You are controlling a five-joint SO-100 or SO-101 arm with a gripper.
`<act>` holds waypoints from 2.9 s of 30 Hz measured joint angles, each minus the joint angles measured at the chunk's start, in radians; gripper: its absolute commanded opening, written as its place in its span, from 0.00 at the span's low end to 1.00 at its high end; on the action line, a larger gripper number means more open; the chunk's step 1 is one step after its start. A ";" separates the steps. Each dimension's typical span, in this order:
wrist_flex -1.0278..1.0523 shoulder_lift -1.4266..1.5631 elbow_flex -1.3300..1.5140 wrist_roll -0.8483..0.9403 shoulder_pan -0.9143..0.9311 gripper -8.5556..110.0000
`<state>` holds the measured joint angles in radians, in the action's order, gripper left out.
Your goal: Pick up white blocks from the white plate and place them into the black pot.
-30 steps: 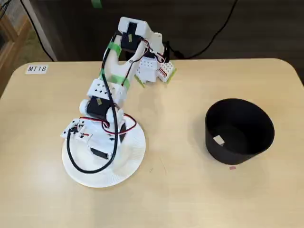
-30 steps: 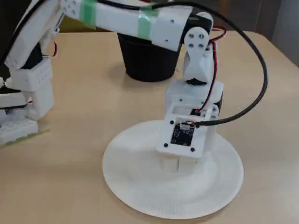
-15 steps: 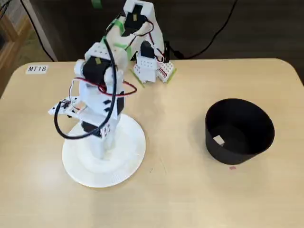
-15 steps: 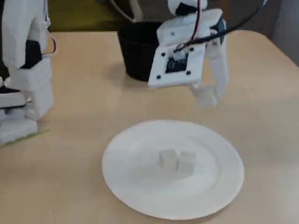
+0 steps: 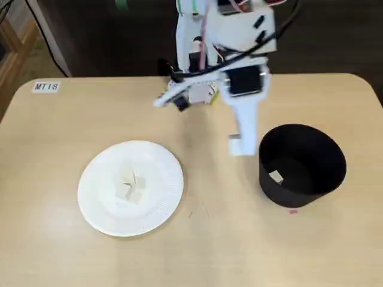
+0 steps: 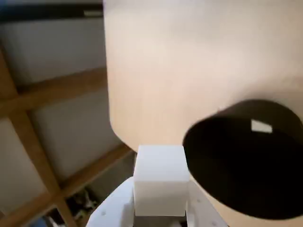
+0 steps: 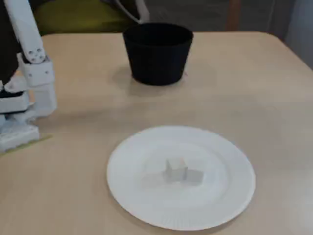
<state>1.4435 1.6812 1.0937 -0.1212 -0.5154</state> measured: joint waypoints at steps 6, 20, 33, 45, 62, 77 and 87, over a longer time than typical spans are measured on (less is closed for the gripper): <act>-0.195 0.038 0.316 -0.012 -0.170 0.05; -0.426 0.020 0.509 0.037 -0.170 0.29; -0.341 0.054 0.509 -0.026 -0.081 0.05; -0.035 0.341 0.525 -0.735 0.560 0.05; 0.221 -0.034 0.382 -0.511 1.042 0.05; 0.210 -0.311 0.313 -0.569 1.104 0.30; 0.199 -0.402 0.236 -0.523 1.060 0.32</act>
<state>1.6429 1.2793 1.3300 -0.6443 0.5446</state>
